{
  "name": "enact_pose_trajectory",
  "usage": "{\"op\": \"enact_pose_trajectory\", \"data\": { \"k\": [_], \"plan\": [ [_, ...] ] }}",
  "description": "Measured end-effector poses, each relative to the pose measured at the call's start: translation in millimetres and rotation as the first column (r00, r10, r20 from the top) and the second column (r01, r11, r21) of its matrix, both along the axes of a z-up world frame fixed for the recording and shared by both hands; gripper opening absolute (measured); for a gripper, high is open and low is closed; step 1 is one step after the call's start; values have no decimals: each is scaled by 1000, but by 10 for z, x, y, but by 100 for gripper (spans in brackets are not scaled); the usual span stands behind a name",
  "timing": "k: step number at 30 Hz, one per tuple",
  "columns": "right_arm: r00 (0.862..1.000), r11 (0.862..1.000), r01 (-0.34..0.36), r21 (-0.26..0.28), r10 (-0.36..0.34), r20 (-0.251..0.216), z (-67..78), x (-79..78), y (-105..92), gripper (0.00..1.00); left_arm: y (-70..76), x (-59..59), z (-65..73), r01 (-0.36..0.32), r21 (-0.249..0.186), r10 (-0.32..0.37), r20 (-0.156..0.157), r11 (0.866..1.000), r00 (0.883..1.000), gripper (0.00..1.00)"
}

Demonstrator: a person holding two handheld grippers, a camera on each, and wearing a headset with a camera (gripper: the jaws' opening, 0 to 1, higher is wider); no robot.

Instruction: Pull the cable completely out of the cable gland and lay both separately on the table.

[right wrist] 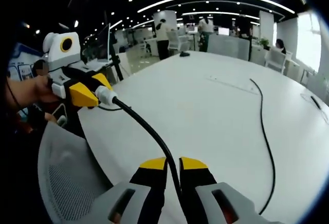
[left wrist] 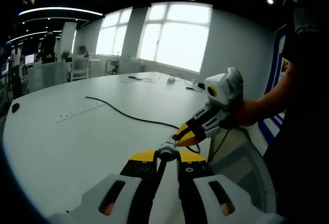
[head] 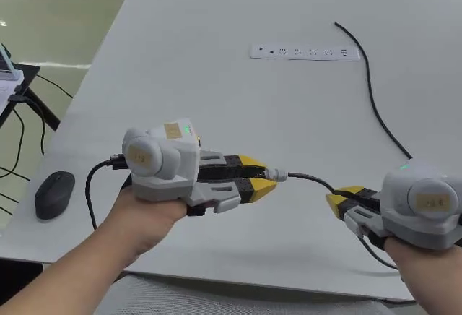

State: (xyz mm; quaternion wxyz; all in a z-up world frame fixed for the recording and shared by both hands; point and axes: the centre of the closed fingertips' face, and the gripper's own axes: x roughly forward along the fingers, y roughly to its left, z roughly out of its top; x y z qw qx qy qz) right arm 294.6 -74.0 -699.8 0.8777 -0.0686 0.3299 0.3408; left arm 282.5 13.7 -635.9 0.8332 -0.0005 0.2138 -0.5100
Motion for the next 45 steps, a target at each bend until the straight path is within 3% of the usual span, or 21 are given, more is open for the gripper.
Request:
{"op": "enact_pose_trajectory", "data": {
  "k": [3, 6, 11, 14, 19, 29, 33, 39, 45],
  "plan": [
    [998, 999, -48, 6, 48, 32, 112, -18, 83, 10, -5, -13, -11, 3, 5, -3, -2, 1000, 1000, 15],
    [987, 989, -135, -59, 139, 75, 193, -48, 186, 18, -20, -31, -36, 6, 9, -6, -6, 1000, 1000, 15],
    [941, 953, -267, -141, 289, 178, 419, -63, 465, 18, -30, -53, -39, 12, 13, -12, -4, 1000, 1000, 15],
    [909, 926, -331, -182, 365, 200, 467, -95, 632, 17, -21, -64, -41, 16, 13, -16, -6, 1000, 1000, 15],
    [881, 899, -367, -239, 419, 220, 499, -119, 766, 8, 3, -70, -48, 20, 16, -20, -6, 1000, 1000, 15],
    [868, 882, -387, -269, 447, 215, 456, -131, 778, 2, 22, -60, -51, 18, 7, -18, -9, 1000, 1000, 15],
    [879, 890, -379, -254, 432, 201, 436, -131, 772, 1, 17, -67, -65, 22, 8, -22, -12, 1000, 1000, 15],
    [904, 916, -343, -210, 382, 192, 438, -99, 755, 1, 14, -46, -47, 16, -2, -16, -12, 1000, 1000, 15],
    [911, 923, -326, -204, 365, 194, 436, -89, 742, 0, 15, -34, -40, 12, -2, -12, -7, 1000, 1000, 15]
  ]
}}
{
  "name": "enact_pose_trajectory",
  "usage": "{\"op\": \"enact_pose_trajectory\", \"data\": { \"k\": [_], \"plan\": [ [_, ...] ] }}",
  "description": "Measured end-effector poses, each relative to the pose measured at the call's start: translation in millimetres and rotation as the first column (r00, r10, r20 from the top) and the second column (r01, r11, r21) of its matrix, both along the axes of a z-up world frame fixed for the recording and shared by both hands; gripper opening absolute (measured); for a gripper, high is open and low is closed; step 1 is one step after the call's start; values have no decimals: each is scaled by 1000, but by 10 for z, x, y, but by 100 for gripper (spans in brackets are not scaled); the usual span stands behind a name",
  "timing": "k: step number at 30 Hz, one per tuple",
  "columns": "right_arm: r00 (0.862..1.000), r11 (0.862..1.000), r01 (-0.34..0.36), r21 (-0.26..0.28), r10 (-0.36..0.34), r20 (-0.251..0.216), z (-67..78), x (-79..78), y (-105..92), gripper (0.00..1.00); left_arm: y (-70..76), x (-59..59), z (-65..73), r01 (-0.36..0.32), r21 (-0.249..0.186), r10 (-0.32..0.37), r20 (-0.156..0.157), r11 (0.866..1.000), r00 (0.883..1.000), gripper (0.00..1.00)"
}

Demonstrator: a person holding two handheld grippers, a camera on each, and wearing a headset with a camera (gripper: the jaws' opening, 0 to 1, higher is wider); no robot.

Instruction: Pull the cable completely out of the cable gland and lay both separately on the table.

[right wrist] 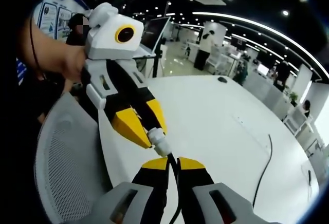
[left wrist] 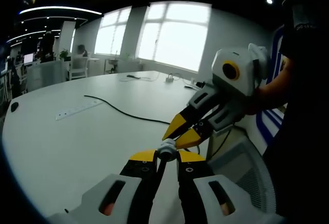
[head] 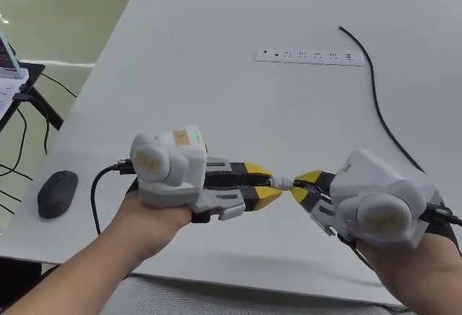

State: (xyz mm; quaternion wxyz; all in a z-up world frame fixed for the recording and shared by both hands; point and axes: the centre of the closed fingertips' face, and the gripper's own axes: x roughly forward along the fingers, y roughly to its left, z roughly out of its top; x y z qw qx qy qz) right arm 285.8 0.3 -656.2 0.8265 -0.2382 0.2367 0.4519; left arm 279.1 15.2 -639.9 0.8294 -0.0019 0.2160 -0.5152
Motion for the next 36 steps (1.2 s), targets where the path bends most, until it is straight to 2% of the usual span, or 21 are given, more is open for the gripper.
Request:
{"op": "enact_pose_trajectory", "data": {
  "k": [6, 12, 14, 16, 24, 25, 27, 29, 32, 34, 35, 36],
  "plan": [
    [999, 999, 37, 11, -37, -24, -49, 20, -51, 0, 12, -2, -8, -4, 1, 4, -4, 1000, 1000, 15],
    [995, 995, 93, 47, -91, -50, -76, 68, -121, 0, 4, 24, 18, -7, -1, 7, 3, 1000, 1000, 15],
    [991, 991, 123, 54, -120, -62, -97, 98, -168, 0, 11, 28, 23, -9, -2, 9, 5, 1000, 1000, 15],
    [983, 984, 158, 81, -150, -101, -123, 103, -195, 0, 19, 29, 42, -10, -5, 10, 5, 1000, 1000, 15],
    [961, 963, 245, 113, -226, -162, -227, 158, -350, 0, 13, 23, 62, -7, -6, 8, 8, 1000, 1000, 15],
    [957, 960, 254, 115, -233, -170, -249, 161, -360, 0, 6, 20, 51, -5, -1, 5, 9, 1000, 1000, 15],
    [939, 941, 308, 142, -276, -207, -285, 182, -404, 0, -2, 20, 52, -6, -3, 6, 10, 1000, 1000, 15],
    [925, 929, 337, 151, -297, -235, -318, 195, -448, 0, -8, 19, 59, -5, -5, 5, 10, 1000, 1000, 15],
    [921, 925, 349, 149, -308, -239, -361, 216, -495, 0, -7, 21, 62, -3, -3, 3, 12, 1000, 1000, 15],
    [911, 915, 372, 156, -327, -252, -383, 236, -535, 0, -3, 25, 70, -3, -5, 3, 12, 1000, 1000, 15],
    [904, 908, 387, 160, -339, -260, -395, 248, -557, 0, -2, 28, 75, -4, -7, 4, 13, 1000, 1000, 15],
    [888, 895, 415, 166, -359, -286, -426, 259, -588, 0, -2, 30, 86, -5, -11, 5, 14, 1000, 1000, 15]
  ]
}}
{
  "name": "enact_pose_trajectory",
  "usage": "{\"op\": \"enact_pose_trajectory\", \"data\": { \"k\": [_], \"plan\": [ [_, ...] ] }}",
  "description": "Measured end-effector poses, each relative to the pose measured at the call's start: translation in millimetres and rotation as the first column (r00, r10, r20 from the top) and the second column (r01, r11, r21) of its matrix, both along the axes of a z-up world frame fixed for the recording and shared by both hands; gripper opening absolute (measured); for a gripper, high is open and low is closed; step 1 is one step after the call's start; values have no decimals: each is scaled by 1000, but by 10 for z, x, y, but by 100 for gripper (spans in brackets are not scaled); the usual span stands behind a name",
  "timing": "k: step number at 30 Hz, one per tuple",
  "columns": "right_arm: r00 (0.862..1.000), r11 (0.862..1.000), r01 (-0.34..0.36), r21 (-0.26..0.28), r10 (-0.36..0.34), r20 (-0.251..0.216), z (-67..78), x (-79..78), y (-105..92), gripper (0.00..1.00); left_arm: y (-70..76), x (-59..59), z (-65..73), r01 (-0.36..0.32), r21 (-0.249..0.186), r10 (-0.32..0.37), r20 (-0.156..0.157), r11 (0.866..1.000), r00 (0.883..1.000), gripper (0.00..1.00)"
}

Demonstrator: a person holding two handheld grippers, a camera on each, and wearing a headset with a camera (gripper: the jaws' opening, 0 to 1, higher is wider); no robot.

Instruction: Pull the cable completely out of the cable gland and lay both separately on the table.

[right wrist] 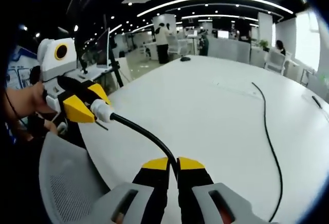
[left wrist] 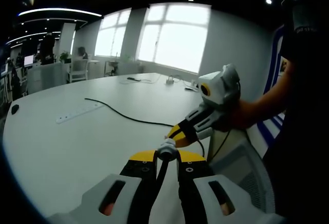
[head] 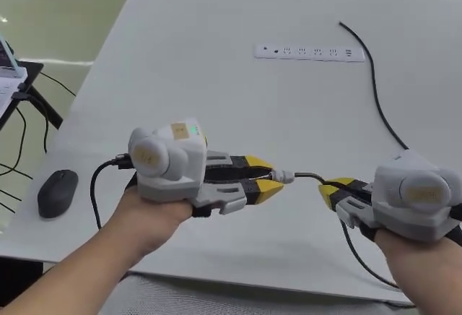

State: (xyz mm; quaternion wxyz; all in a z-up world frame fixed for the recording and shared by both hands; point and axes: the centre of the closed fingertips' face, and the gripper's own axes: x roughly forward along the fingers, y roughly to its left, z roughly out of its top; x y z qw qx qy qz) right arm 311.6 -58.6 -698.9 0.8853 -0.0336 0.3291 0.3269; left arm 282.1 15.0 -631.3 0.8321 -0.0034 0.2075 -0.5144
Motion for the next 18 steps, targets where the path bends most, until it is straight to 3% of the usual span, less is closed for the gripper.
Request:
{"op": "enact_pose_trajectory", "data": {
  "k": [2, 6, 14, 18],
  "plan": [
    [997, 998, 53, 44, -50, -51, -58, 13, -47, 0, -3, 0, 12, 0, -4, 0, 2, 1000, 1000, 15],
    [990, 992, 104, 73, -96, -98, -168, 42, -145, 0, -5, -7, 19, 2, -4, -2, 3, 1000, 1000, 15],
    [985, 987, 128, 94, -116, -125, -225, 29, -154, 0, -13, -33, 27, 5, 1, -5, 8, 1000, 1000, 15],
    [991, 991, 107, 79, -100, -92, -173, 8, -154, 0, 11, -38, 22, 0, 5, 0, 7, 1000, 1000, 15]
  ]
}}
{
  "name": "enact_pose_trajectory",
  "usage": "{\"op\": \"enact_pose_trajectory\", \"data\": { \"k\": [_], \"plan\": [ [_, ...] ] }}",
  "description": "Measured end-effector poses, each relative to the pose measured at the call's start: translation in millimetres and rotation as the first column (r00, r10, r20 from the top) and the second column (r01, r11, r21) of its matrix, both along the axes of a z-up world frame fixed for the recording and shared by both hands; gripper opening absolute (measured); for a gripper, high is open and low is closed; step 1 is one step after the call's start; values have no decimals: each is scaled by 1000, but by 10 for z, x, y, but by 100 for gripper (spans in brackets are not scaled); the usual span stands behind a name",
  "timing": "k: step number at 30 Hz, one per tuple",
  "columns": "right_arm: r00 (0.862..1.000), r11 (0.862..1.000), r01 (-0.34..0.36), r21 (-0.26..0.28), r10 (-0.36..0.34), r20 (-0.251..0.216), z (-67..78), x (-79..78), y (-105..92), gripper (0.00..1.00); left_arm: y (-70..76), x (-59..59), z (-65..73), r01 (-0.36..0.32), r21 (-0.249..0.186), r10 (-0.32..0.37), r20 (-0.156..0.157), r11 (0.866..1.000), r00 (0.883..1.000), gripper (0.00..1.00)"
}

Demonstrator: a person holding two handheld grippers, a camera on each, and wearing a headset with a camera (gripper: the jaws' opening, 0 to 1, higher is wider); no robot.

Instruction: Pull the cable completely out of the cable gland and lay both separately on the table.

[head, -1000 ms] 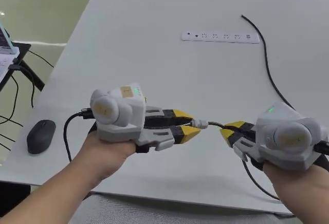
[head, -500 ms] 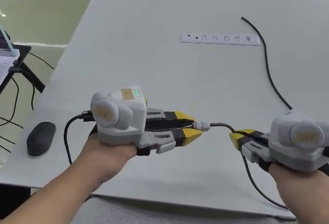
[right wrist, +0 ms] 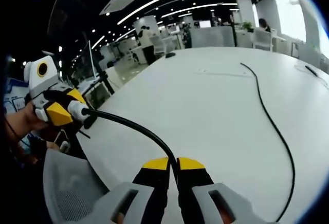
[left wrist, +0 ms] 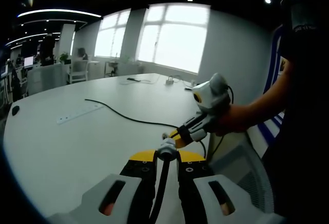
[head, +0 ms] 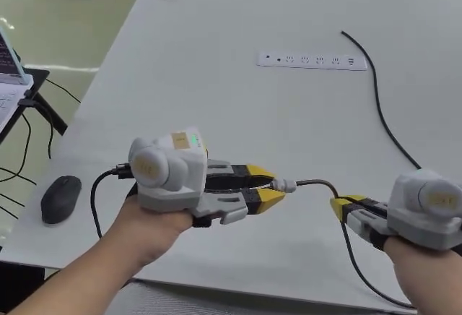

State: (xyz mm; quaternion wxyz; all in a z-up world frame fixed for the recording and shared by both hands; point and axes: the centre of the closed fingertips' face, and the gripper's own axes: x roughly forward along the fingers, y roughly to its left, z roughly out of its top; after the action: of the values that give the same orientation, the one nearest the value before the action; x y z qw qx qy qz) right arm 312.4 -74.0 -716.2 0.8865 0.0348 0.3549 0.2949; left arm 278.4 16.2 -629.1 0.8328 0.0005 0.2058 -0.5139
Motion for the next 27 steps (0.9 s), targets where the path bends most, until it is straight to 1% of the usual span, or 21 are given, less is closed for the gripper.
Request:
{"op": "enact_pose_trajectory", "data": {
  "k": [1, 2, 5, 7, 9, 14, 16, 17, 18, 19, 20, 21, 22, 23, 24, 25, 27],
  "plan": [
    [1000, 1000, 1, 3, -1, 17, 25, 9, -11, 0, 9, -2, 5, -2, -1, 2, 1, 1000, 1000, 15],
    [1000, 1000, -2, 4, 2, 16, 23, 8, -14, 0, 14, -2, 8, -3, -1, 3, 2, 1000, 1000, 15],
    [999, 1000, -8, 13, 8, 31, 64, -4, -11, 1, 29, 5, 15, -11, -3, 11, 4, 1000, 1000, 15],
    [999, 1000, -17, 8, 17, 49, 74, -2, -25, 1, 42, 16, 16, -17, -1, 17, 4, 1000, 1000, 15],
    [999, 999, -31, 5, 31, 43, 67, -12, -14, 2, 52, 28, 22, -21, -4, 21, 3, 1000, 1000, 15],
    [995, 997, -78, -5, 78, 59, 113, -77, 47, 3, 64, 48, 13, -22, 0, 22, 0, 1000, 1000, 15],
    [992, 995, -103, -13, 104, 77, 139, -95, 82, 6, 65, 49, 8, -20, 1, 20, 0, 1000, 1000, 15],
    [989, 993, -117, -24, 119, 88, 180, -109, 108, 8, 66, 44, -1, -17, 6, 17, 0, 1000, 1000, 15],
    [988, 992, -121, -29, 123, 92, 194, -112, 113, 11, 66, 43, -3, -17, 7, 17, 0, 1000, 1000, 15],
    [984, 990, -133, -53, 138, 113, 247, -108, 122, 12, 68, 39, -10, -14, 8, 14, 0, 1000, 1000, 15],
    [979, 987, -150, -64, 157, 128, 293, -108, 144, 13, 69, 38, -10, -13, 8, 13, 0, 1000, 1000, 15],
    [966, 977, -192, -94, 205, 159, 376, -116, 202, 15, 71, 36, -7, -12, 8, 12, 0, 1000, 1000, 15],
    [951, 965, -226, -134, 248, 186, 425, -122, 240, 17, 75, 38, -9, -12, 8, 12, 0, 1000, 1000, 15],
    [924, 942, -270, -197, 311, 220, 500, -138, 306, 18, 82, 42, -13, -12, 10, 12, -2, 1000, 1000, 15],
    [907, 928, -295, -228, 347, 239, 550, -150, 356, 19, 85, 43, -15, -12, 11, 12, -2, 1000, 1000, 15],
    [881, 909, -328, -259, 393, 263, 620, -171, 438, 19, 86, 43, -16, -10, 11, 10, -3, 1000, 1000, 15],
    [846, 881, -366, -299, 449, 288, 708, -197, 560, 18, 82, 42, -9, -8, 10, 8, -4, 1000, 1000, 15]
  ]
}}
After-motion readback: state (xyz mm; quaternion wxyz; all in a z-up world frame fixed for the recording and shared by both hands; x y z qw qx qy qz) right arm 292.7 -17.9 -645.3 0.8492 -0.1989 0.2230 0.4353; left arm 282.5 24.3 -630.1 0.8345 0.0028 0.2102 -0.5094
